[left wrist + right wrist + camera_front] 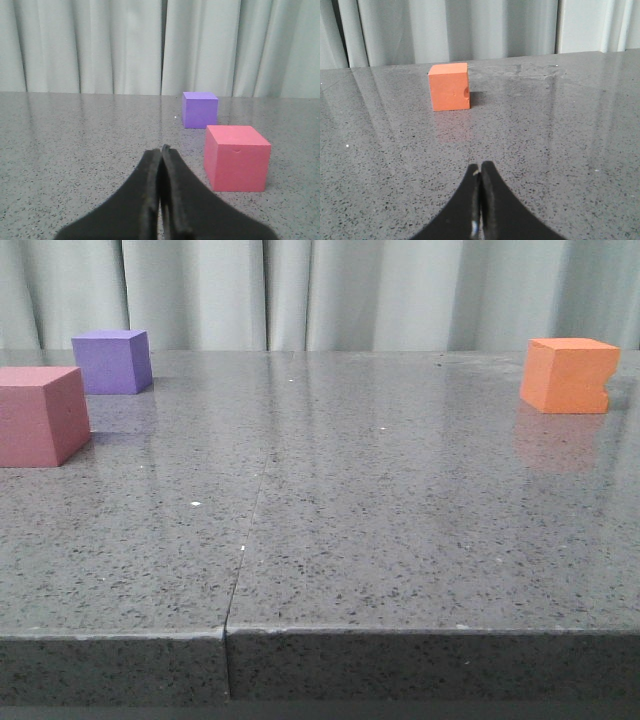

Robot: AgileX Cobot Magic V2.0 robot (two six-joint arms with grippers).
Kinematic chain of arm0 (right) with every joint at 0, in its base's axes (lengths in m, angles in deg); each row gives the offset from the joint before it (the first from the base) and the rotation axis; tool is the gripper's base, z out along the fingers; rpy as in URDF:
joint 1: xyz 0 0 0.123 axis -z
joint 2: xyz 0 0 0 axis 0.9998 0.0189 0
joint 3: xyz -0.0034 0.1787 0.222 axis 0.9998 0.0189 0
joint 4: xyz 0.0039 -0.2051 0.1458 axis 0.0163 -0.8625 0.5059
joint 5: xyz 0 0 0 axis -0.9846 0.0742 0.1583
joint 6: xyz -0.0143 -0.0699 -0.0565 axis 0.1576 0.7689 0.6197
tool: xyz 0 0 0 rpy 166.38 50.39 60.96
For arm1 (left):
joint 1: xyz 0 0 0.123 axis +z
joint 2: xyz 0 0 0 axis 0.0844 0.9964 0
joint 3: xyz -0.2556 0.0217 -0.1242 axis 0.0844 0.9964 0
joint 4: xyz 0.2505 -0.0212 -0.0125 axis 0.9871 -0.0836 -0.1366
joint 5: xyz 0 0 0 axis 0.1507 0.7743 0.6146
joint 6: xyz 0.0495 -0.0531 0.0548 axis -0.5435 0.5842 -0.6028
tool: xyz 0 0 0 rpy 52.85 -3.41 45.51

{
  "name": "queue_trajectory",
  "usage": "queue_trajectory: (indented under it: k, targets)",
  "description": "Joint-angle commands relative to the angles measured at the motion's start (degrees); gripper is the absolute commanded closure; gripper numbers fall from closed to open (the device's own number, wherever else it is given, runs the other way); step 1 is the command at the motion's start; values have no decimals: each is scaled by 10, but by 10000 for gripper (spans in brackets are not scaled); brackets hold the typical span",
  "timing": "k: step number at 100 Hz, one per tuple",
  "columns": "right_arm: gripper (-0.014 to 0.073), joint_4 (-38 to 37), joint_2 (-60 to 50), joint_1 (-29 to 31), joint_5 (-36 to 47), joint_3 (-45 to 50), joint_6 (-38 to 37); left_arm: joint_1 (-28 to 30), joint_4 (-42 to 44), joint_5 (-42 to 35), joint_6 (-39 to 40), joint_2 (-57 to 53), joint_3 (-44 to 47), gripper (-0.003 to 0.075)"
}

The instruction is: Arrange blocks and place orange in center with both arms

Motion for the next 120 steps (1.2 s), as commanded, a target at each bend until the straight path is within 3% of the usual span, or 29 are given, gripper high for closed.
queue_trajectory:
  k: [1,75,96,111,120]
  targets:
    - [649,-6,-12,4,47,-10,5,1,-5,-47,0,-20,27,741]
    - [649,-6,-12,4,47,-10,5,1,-5,-47,0,-20,27,741]
    - [649,-6,-12,4,68,-10,5,1,-5,-47,0,-20,27,741]
    - [649,-6,-11,4,136,-14,5,1,-5,-47,0,-20,27,741]
    - [649,-6,-2,4,108,-41,5,1,-5,-47,0,-20,27,741]
